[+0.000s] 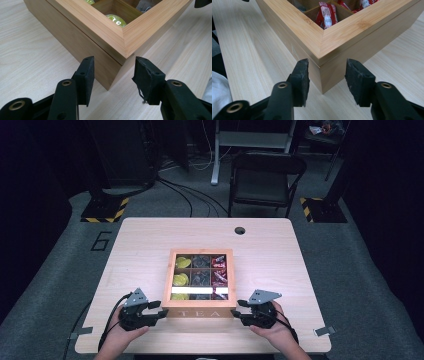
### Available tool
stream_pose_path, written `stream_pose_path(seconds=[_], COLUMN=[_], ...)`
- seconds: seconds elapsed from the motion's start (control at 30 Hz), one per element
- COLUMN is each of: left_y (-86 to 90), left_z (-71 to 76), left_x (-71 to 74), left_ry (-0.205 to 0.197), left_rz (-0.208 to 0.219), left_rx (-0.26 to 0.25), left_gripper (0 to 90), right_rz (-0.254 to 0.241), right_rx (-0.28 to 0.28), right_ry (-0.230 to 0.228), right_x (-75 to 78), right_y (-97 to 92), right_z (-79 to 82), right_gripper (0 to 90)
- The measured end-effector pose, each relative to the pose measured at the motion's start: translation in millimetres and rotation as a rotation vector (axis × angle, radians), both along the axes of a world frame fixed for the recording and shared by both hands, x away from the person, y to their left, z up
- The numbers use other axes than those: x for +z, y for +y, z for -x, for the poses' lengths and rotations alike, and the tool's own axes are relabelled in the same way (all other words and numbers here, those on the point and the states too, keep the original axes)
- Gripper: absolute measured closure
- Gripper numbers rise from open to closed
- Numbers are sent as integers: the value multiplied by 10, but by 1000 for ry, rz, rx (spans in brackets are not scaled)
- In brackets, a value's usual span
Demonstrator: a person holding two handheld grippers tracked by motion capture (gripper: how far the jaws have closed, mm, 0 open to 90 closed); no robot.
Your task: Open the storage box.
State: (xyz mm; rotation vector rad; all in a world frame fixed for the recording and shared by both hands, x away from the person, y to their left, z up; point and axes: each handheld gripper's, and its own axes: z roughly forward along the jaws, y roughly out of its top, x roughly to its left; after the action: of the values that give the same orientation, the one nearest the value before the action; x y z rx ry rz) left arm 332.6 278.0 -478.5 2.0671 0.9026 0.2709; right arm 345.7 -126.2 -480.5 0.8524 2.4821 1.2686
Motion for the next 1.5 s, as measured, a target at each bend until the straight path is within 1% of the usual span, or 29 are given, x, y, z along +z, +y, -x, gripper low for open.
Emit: stream_pose_path(seconds=[0.03,0.07,0.1,0.13,0.17,0.27,0.6,0.73,0.77,0.8,0.83,1.0,1.03,1.07,1.1,1.13,1.23,1.33,1.4,1.43,1.5], left_y=[-3,-5,-12,-19,-23,-42,-41,-36,-33,-21,-28,-33,-33,-31,-32,-36,-34,-52,-56,-58,-51], left_z=[-2,-1,0,-2,-1,4,-1,-2,-1,-5,-6,-11,-11,-12,-12,-12,-17,-22,-22,-24,-29], left_x=[-4,-3,-7,-11,-9,-9,-3,5,8,23,21,31,35,43,49,51,88,116,128,125,139], left_ry=[-1,8,7,-5,-5,-5,-1,8,2,7,6,3,3,4,2,-2,1,-9,-5,-9,1], left_rz=[-1,0,1,0,-1,6,5,11,19,23,26,15,15,14,14,21,25,13,19,30,33], left_rx=[-1,-5,-4,1,0,0,0,0,5,0,8,6,6,3,4,6,-6,-10,-11,-7,-10], left_gripper=[517,522,531,539,544,561,560,560,560,563,567,566,566,566,566,566,570,568,567,568,566], right_rz=[0,-4,-3,-4,-10,-3,-10,-16,-27,-35,-34,-31,-33,-26,-22,-27,-39,-46,-51,-52,-53], right_rx=[-3,-4,-5,-4,-2,-8,-3,-9,-12,-19,-7,-21,-22,-10,-10,-12,-12,-18,-18,-13,-11], right_ry=[3,3,10,11,5,10,7,10,6,5,-1,2,-1,-11,-20,-16,-20,-12,-8,-11,-15], right_x=[-1,-4,-3,-5,-11,-15,-14,-5,3,10,16,22,23,26,33,38,61,84,91,96,110], right_y=[6,10,14,19,25,32,28,30,26,24,15,26,29,26,27,33,42,46,41,36,35], right_z=[2,5,7,8,4,6,5,5,10,13,4,14,15,11,12,19,20,13,16,13,6], right_gripper=[547,554,559,565,567,568,563,559,558,563,564,564,566,569,572,575,582,581,583,583,582])
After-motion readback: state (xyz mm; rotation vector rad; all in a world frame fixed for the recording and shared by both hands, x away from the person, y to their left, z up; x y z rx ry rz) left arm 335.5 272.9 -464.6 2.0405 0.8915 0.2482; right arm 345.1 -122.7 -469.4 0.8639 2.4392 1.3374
